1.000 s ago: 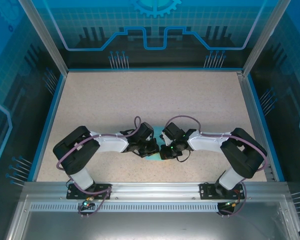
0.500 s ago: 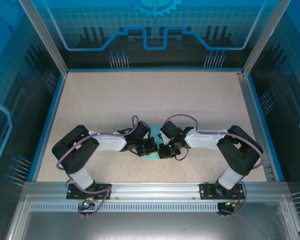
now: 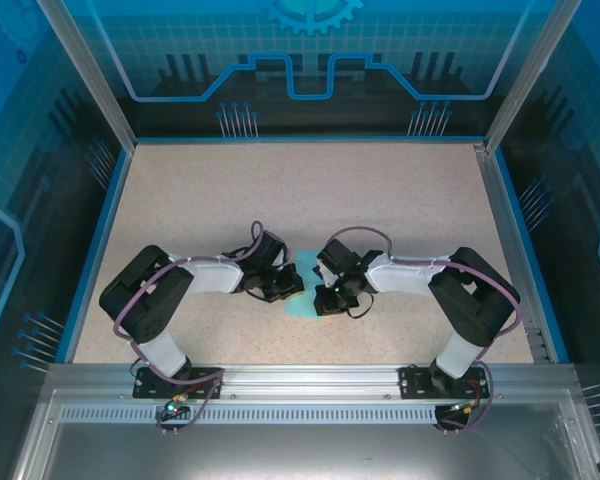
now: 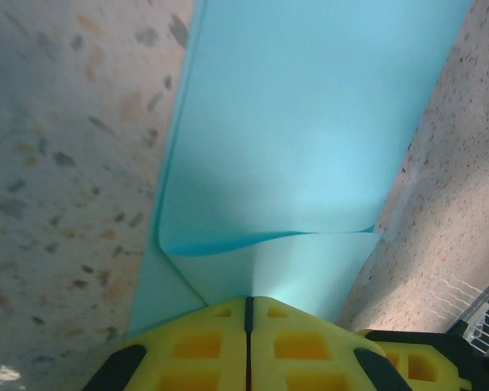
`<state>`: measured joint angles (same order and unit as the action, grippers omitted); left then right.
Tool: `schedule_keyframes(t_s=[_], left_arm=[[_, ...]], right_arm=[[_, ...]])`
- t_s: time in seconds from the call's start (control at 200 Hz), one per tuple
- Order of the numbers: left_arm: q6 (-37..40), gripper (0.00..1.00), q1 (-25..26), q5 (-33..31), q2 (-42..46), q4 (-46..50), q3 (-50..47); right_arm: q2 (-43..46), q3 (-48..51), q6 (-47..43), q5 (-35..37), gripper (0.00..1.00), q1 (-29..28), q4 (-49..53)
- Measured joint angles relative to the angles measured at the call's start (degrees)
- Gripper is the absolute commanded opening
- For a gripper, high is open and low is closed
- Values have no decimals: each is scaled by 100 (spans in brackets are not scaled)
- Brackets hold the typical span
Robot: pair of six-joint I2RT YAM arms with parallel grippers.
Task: Fold a paper plane with a square sheet of paper (pick it up from the middle)
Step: Fold the triangle a second time at the center of the table.
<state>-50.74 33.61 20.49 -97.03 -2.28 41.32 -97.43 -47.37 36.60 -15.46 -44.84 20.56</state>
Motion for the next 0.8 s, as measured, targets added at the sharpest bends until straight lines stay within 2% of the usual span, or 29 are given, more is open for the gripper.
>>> schedule_keyframes(t_s=[0.385, 0.52, 0.62, 0.8], left_arm=[[417, 8, -494, -28, -15, 284, 138], [529, 12, -577, -201, -11, 492, 247], [614, 17, -621, -391, 76, 673, 291], [660, 30, -754, -688, 603, 1005, 291]], right_arm=[[17, 4, -15, 2, 7, 0, -2], [90, -7, -17, 4, 11, 0, -15], [179, -42, -17, 109, 17, -15, 35], [610, -149, 33, 463, 37, 35, 319]])
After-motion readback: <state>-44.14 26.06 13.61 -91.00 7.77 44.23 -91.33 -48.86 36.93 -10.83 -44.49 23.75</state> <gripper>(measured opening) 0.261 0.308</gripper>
